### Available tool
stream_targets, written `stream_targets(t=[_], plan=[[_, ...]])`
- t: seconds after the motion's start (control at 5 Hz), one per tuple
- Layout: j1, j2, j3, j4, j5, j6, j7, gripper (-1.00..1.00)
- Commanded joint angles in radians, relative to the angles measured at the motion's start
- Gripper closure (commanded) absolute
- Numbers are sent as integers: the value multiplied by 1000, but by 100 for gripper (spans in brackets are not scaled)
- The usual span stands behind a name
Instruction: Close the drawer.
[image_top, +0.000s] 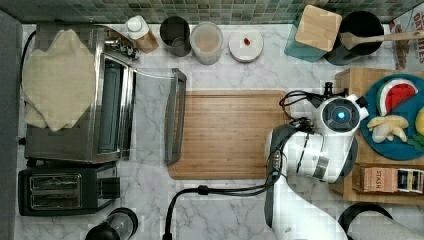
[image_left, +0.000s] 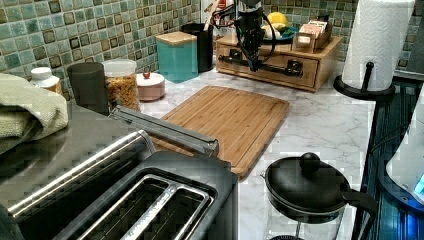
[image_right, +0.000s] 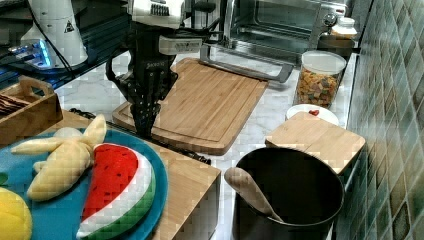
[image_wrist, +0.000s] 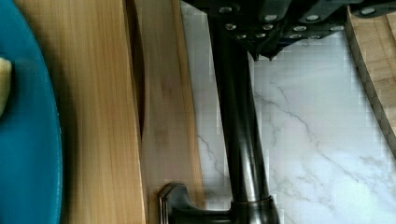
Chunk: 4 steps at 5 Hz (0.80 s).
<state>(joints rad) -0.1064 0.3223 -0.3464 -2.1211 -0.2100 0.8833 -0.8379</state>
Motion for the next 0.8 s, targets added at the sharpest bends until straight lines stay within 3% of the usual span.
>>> stream_targets(t=[0.2,0.8], plan=[[-92,-33,-136,42,-48,3,46,100],[-76,-30,-153,42,-40,4,41,100]])
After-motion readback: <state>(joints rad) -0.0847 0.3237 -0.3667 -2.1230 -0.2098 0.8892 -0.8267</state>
